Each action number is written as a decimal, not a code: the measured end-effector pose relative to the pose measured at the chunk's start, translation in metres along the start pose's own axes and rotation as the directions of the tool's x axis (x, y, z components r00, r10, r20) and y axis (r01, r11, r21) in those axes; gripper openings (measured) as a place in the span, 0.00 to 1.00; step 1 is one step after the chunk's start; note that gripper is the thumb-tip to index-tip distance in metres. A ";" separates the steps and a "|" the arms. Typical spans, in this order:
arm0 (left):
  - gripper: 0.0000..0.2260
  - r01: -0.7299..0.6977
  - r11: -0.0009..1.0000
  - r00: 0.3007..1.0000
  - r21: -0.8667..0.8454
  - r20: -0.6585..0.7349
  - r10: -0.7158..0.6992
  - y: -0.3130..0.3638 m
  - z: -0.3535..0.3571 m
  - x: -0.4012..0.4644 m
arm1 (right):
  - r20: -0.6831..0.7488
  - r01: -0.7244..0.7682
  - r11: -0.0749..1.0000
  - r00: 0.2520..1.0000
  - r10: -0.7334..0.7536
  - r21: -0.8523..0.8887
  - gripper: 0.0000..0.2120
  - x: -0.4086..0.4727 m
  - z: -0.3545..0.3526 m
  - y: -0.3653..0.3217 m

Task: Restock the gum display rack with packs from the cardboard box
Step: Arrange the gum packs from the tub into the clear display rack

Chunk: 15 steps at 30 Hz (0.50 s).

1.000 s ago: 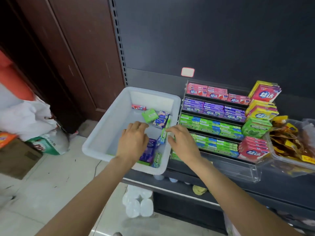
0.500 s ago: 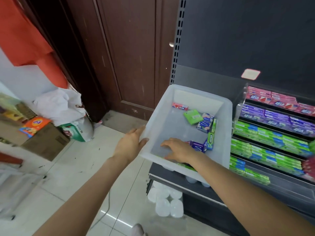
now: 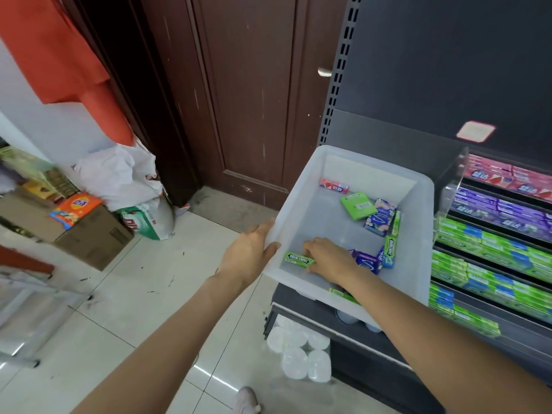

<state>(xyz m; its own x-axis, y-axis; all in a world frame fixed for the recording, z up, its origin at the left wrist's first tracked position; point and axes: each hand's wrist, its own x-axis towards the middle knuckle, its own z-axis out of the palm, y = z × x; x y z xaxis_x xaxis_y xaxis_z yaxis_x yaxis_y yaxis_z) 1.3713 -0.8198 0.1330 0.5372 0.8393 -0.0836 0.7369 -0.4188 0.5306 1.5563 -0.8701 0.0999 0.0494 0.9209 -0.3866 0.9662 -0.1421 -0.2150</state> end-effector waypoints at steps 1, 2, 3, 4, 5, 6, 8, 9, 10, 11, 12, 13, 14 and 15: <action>0.22 -0.004 1.000 1.000 -0.001 -0.012 0.004 0.002 0.000 0.000 | -0.017 -0.022 1.000 1.000 0.022 -0.013 0.14 -0.001 -0.001 0.001; 0.22 -0.010 1.000 0.999 -0.002 -0.031 0.010 0.005 -0.001 -0.001 | -0.036 -0.047 0.999 0.998 0.047 -0.008 0.13 -0.003 -0.003 0.003; 0.21 -0.019 1.000 0.998 0.005 -0.063 0.020 0.008 -0.002 -0.001 | -0.065 -0.067 0.998 0.996 0.067 0.007 0.13 -0.006 -0.006 0.005; 0.22 -0.037 0.999 0.994 0.030 -0.102 0.040 0.013 -0.002 0.000 | -0.099 -0.086 0.996 0.991 0.089 0.035 0.13 -0.010 -0.010 0.008; 0.21 -0.064 0.996 0.988 0.064 -0.136 0.072 0.019 -0.002 0.001 | -0.145 -0.103 0.992 0.983 0.112 0.069 0.12 -0.014 -0.015 0.013; 0.21 -0.097 0.991 0.982 0.089 -0.156 0.110 0.025 -0.001 0.003 | -0.184 -0.125 0.986 0.972 0.144 0.109 0.11 -0.020 -0.020 0.019; 0.19 -0.170 0.981 0.973 0.088 -0.144 0.182 0.039 0.002 0.007 | -0.235 -0.168 0.967 0.949 0.211 0.192 0.10 -0.035 -0.027 0.034; 0.18 -0.205 0.976 0.971 0.070 -0.109 0.212 0.046 0.006 0.010 | -0.244 -0.180 0.956 0.940 0.237 0.233 0.10 -0.042 -0.030 0.042; 0.17 -0.233 0.972 0.970 0.044 -0.055 0.235 0.053 0.010 0.014 | -0.253 -0.184 0.946 0.934 0.252 0.266 0.09 -0.050 -0.032 0.049; 0.15 -0.246 0.969 0.969 0.015 0.016 0.245 0.058 0.015 0.017 | -0.264 -0.181 0.940 0.929 0.259 0.288 0.10 -0.057 -0.035 0.055; 0.13 -0.243 0.970 0.964 -0.010 0.106 0.243 0.063 0.020 0.020 | -0.274 -0.181 0.935 0.924 0.268 0.304 0.12 -0.064 -0.037 0.060; 0.12 -0.231 0.973 0.951 -0.020 0.207 0.230 0.068 0.025 0.024 | -0.280 -0.184 0.929 0.919 0.278 0.321 0.13 -0.070 -0.038 0.064; 0.11 -0.218 0.976 0.928 -0.013 0.307 0.211 0.072 0.030 0.027 | -0.277 -0.191 0.922 0.916 0.291 0.338 0.15 -0.074 -0.038 0.067; 0.10 -0.203 0.979 0.900 0.004 0.396 0.185 0.076 0.036 0.030 | -0.270 -0.199 0.915 0.914 0.302 0.350 0.15 -0.079 -0.038 0.069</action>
<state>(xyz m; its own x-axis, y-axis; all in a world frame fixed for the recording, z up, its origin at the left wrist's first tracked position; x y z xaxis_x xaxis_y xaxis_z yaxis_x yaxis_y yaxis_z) 1.4579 -0.8387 0.1406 0.7819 0.5405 -0.3107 0.6141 -0.5819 0.5332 1.6285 -0.9386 0.1496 0.4052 0.8971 -0.1761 0.7862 -0.4403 -0.4336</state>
